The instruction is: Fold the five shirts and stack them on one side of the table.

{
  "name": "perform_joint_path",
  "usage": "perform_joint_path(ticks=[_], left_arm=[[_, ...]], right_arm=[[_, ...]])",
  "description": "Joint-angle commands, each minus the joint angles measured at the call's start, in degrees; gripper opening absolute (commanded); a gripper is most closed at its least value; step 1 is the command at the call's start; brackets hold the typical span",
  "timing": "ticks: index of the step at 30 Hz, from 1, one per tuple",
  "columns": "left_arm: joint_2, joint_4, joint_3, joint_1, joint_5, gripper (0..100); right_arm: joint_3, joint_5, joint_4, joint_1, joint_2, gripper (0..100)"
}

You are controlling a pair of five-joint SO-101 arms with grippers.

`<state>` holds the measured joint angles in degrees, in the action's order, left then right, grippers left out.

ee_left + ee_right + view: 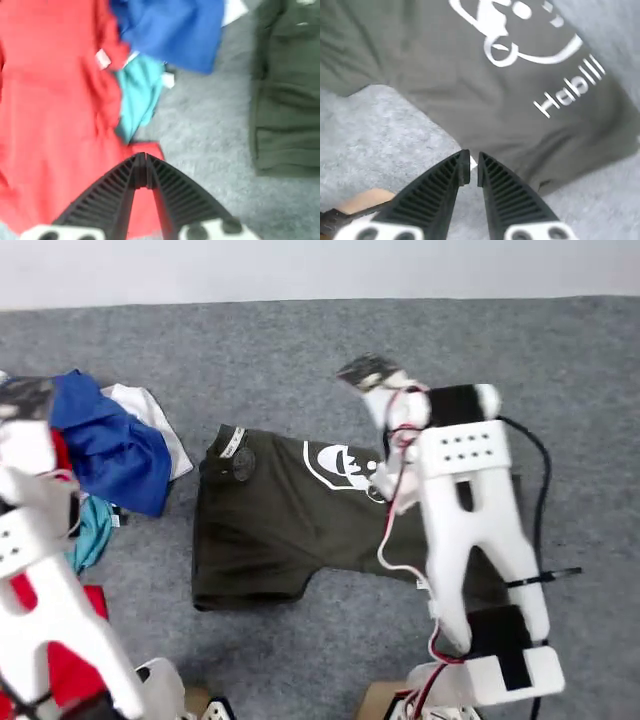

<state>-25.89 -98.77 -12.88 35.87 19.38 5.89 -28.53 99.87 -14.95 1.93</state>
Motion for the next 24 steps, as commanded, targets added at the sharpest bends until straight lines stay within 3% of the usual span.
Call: perform_joint_path(ticks=[1, 12, 24], left_arm=[[-4.66, -0.79, -2.95, 4.48, -0.53, 0], [-6.15, 10.20, -19.03, 16.97, -0.35, 0], [-5.98, 20.57, -27.03, 18.29, -0.26, 0]], right_arm=[[2.73, -0.97, 1.27, -5.93, 0.31, 4.6], [2.99, -0.79, 0.92, -24.22, -8.84, 4.5], [3.08, -1.14, -6.20, -35.74, -14.99, 0.9]])
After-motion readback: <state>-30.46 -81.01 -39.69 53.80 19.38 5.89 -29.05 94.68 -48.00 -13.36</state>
